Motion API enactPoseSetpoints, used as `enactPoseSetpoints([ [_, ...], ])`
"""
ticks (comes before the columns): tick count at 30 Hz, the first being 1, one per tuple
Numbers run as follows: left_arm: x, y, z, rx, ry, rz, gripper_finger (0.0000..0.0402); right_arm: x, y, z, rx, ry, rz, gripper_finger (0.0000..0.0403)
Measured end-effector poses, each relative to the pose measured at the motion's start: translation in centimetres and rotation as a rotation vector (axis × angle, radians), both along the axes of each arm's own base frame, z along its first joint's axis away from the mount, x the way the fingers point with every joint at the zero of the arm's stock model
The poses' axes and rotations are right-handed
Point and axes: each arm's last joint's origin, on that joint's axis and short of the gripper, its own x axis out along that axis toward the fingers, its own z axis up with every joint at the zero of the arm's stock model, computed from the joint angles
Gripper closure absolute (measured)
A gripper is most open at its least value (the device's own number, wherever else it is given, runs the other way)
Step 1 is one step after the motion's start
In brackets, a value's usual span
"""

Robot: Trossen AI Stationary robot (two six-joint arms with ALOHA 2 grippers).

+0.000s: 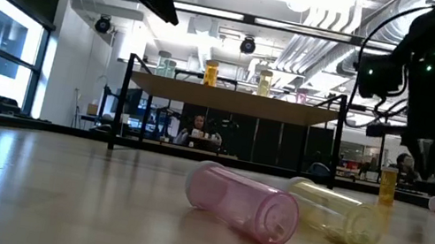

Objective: Pick and place medicine bottles onto shelf by color
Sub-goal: Put the top violet pill bottle on the shelf aligned with the other violet pill bottle

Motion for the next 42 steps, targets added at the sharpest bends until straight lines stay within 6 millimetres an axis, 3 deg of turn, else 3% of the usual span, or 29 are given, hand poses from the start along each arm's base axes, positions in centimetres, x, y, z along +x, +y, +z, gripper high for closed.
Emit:
enactPoseSetpoints([
  [10, 0.0, 0.0, 0.0, -0.004, -0.004, 0.002, 0.0202, -1.2, -0.2, 0.4, 0.054, 0.095, 0.118, 0.0403],
  [27, 0.1, -0.2, 0.0, -0.006, -0.007, -0.005, 0.0202, -1.5, -2.2, -2.3, 0.288, 0.221, 0.212, 0.0403],
  [42, 0.4, -0.7, 0.0, -0.003, -0.004, -0.029, 0.0202, -2.7, -3.3, -3.1, 0.362, 0.166, 0.203, 0.0403],
])
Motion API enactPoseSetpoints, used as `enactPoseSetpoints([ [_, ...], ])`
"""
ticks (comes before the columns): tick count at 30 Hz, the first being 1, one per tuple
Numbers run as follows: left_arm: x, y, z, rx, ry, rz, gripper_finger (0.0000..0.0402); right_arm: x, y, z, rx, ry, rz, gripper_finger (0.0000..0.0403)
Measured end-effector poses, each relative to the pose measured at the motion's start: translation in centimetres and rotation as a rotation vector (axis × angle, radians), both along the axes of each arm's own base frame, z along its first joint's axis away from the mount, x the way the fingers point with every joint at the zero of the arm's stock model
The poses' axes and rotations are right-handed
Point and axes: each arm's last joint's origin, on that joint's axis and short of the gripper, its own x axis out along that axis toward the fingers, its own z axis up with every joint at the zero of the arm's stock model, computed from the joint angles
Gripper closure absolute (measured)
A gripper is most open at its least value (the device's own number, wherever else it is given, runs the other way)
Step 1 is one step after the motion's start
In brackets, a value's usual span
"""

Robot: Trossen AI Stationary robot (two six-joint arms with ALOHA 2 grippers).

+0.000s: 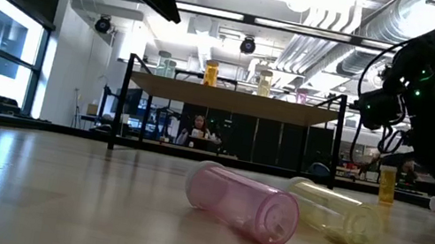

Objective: Pick and place medicine bottles onto shelf by color
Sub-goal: Put the top violet pill bottle on the shelf aligned with the other violet pill bottle

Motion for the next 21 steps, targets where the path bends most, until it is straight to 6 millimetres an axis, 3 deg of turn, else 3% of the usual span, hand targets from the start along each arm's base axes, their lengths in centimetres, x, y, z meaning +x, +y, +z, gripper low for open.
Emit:
enactPoseSetpoints([
  [15, 0.0, 0.0, 0.0, 0.001, 0.0, 0.002, 0.0202, 0.8, 0.8, -0.4, 0.103, -0.115, 0.016, 0.0403],
  [21, 0.0, 0.0, 0.0, 0.001, 0.001, 0.002, 0.0202, 1.1, 1.3, -0.1, 0.069, -0.108, 0.013, 0.0403],
])
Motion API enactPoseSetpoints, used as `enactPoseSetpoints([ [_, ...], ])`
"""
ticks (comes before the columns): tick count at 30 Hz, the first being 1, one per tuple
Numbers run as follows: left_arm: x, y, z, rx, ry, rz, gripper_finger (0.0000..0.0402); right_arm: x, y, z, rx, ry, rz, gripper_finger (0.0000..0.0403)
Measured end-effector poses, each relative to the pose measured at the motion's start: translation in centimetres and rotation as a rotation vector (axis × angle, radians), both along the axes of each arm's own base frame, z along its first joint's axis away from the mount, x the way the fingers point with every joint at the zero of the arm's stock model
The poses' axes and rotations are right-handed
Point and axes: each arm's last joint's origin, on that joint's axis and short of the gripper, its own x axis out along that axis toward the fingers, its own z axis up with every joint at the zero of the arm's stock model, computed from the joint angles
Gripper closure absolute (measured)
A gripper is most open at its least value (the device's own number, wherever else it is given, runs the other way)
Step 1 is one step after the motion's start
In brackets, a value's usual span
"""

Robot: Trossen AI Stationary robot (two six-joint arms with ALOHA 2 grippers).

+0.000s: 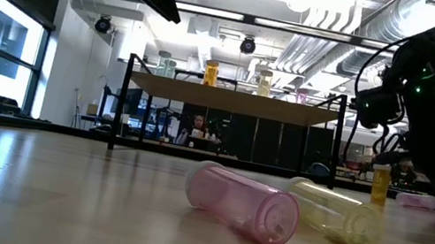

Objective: Pick and place medicine bottles onto shelf by color
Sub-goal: Put the top violet pill bottle on the shelf aligned with the other violet pill bottle

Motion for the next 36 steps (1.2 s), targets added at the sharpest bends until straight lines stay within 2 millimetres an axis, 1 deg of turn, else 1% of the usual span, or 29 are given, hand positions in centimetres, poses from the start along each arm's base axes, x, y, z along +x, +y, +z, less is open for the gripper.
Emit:
enactPoseSetpoints([
  [9, 0.0, 0.0, 0.0, 0.0, 0.0, 0.0, 0.0202, 0.0, -0.3, 3.3, -0.154, -0.068, 0.005, 0.0403],
  [13, 0.0, 0.0, 0.0, 0.0, 0.0, 0.0, 0.0202, 0.1, -0.4, 4.5, -0.21, -0.125, -0.043, 0.0403],
  [16, 0.0, 0.0, 0.0, 0.0, 0.0, 0.0, 0.0202, 0.4, -0.5, 4.7, -0.238, -0.185, -0.093, 0.0402],
  [21, 0.0, 0.0, 0.0, 0.0, 0.0, 0.0, 0.0202, 0.5, -0.6, 4.9, -0.249, -0.229, -0.126, 0.0402],
  [27, 0.0, 0.0, 0.0, 0.0, 0.0, 0.0, 0.0202, 0.2, -1.0, 4.8, -0.23, -0.248, -0.172, 0.0402],
  [31, 0.0, 0.0, 0.0, 0.0, 0.0, 0.0, 0.0202, 0.3, -0.8, 4.8, -0.18, -0.288, -0.115, 0.0402],
  [35, -0.1, 0.1, 0.0, 0.0, 0.0, 0.005, 0.0202, 0.4, -0.7, 4.8, -0.131, -0.322, 0.013, 0.0402],
  [36, -0.1, 0.2, 0.0, 0.0, -0.001, 0.007, 0.0202, 0.3, -0.7, 4.8, -0.136, -0.313, 0.014, 0.0402],
])
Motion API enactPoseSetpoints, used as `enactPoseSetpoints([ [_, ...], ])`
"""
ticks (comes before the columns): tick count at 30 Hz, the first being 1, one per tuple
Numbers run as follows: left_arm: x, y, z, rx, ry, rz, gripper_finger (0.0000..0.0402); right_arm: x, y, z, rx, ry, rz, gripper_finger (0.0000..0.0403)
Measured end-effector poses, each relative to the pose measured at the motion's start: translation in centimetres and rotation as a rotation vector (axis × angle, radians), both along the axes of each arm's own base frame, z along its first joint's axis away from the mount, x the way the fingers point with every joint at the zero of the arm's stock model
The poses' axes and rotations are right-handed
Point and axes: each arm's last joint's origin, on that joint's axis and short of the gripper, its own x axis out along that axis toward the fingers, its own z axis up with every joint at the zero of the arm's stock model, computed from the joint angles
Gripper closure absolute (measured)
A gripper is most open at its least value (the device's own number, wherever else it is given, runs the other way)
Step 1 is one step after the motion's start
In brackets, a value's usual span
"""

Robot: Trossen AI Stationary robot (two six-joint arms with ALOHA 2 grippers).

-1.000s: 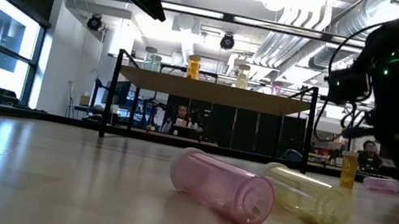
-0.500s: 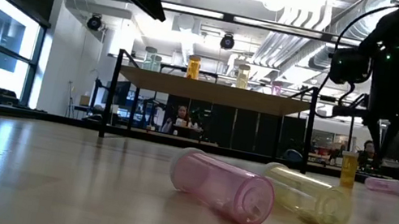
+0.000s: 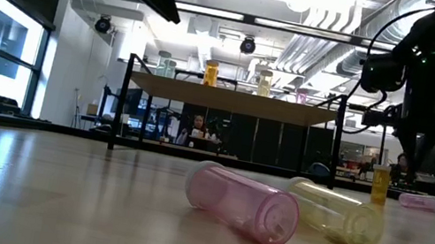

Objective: Pick and place medicine bottles onto shelf by color
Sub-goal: Put the top violet pill bottle on the shelf aligned with the other violet pill bottle

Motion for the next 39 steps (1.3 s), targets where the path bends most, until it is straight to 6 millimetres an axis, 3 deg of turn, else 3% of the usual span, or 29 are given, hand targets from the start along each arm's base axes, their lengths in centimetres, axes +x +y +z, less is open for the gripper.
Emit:
enactPoseSetpoints([
  [5, -0.2, 0.5, 0.1, 0.012, -0.003, 0.033, 0.0202, -0.2, -0.1, 0.0, -0.003, 0.013, -0.073, 0.0385],
  [10, -0.6, 1.3, 0.3, 0.051, -0.009, 0.115, 0.0202, 0.0, -0.1, 0.0, 0.004, -0.016, -0.087, 0.0332],
  [17, -1.6, 2.8, 0.3, 0.073, 0.005, 0.217, 0.0202, 0.0, -0.1, 0.0, -0.006, -0.009, -0.298, 0.0269],
  [25, -2.6, 4.1, 0.3, 0.121, 0.122, 0.219, 0.0202, 0.7, 0.5, 0.0, -0.038, -0.013, -0.494, 0.026],
  [39, -3.0, 4.6, 0.3, 0.11, 0.126, 0.224, 0.0202, 1.1, 0.5, -0.5, -0.051, 0.013, -0.822, 0.026],
])
